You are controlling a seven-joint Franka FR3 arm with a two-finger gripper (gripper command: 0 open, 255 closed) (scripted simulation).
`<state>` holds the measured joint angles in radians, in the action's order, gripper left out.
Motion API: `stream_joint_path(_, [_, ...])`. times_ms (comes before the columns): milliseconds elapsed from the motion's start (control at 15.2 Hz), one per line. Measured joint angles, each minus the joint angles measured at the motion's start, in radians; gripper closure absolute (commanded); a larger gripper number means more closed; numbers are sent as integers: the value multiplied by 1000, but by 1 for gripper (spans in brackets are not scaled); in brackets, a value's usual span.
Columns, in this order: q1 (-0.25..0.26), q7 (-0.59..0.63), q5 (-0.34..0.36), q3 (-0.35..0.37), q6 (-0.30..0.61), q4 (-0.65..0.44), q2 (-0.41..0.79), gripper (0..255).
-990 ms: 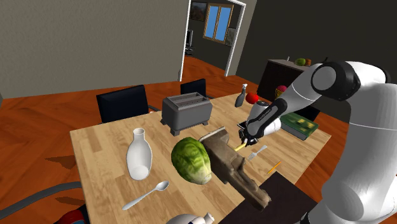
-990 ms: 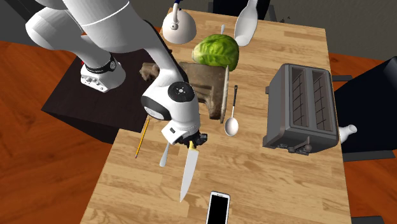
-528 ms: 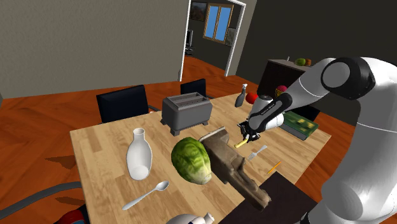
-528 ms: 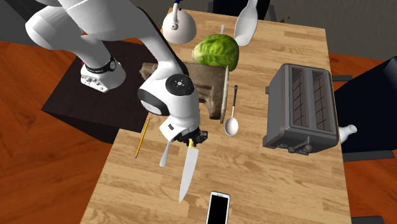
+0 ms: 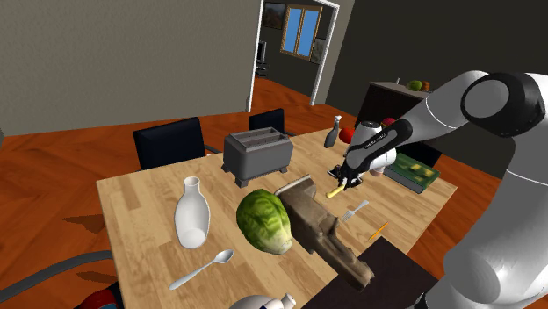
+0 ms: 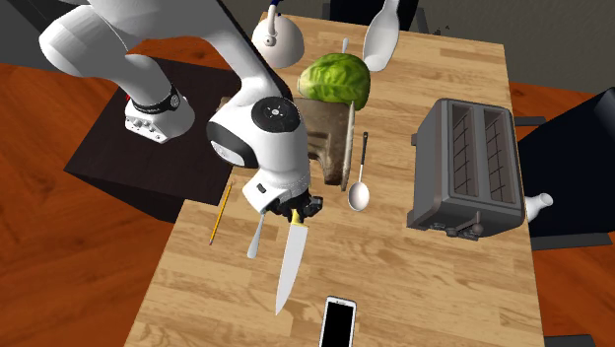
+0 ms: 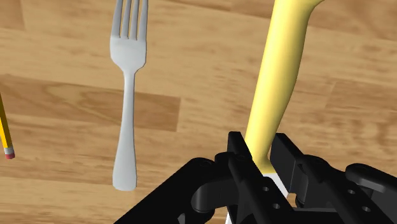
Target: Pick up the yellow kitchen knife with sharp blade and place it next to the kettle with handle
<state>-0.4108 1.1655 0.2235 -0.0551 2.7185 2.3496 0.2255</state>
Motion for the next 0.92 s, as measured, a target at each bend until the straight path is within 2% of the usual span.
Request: stream_joint_path(924, [-2, -44, -42, 15, -177, -27, -151, 255])
